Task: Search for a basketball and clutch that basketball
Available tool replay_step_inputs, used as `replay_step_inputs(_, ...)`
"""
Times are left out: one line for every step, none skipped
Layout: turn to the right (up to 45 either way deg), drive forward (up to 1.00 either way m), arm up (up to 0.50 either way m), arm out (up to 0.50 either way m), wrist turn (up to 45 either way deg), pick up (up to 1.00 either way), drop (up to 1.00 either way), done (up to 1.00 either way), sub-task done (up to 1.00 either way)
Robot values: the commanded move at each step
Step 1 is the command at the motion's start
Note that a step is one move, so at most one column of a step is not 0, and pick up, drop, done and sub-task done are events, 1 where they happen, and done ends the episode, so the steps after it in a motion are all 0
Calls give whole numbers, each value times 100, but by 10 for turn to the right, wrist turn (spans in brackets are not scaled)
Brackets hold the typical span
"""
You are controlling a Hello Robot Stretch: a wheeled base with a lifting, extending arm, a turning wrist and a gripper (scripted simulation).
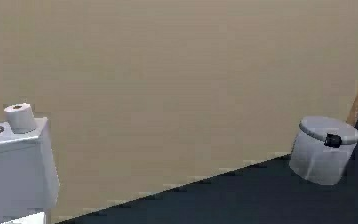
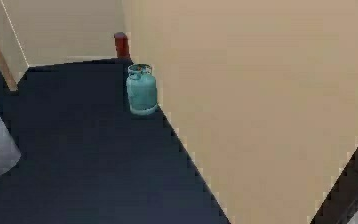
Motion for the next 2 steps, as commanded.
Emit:
replay_step_inputs(450,0,0,0,0,0,0,0,0)
replay_step_inputs(180,0,0,0,0,0,0,0,0)
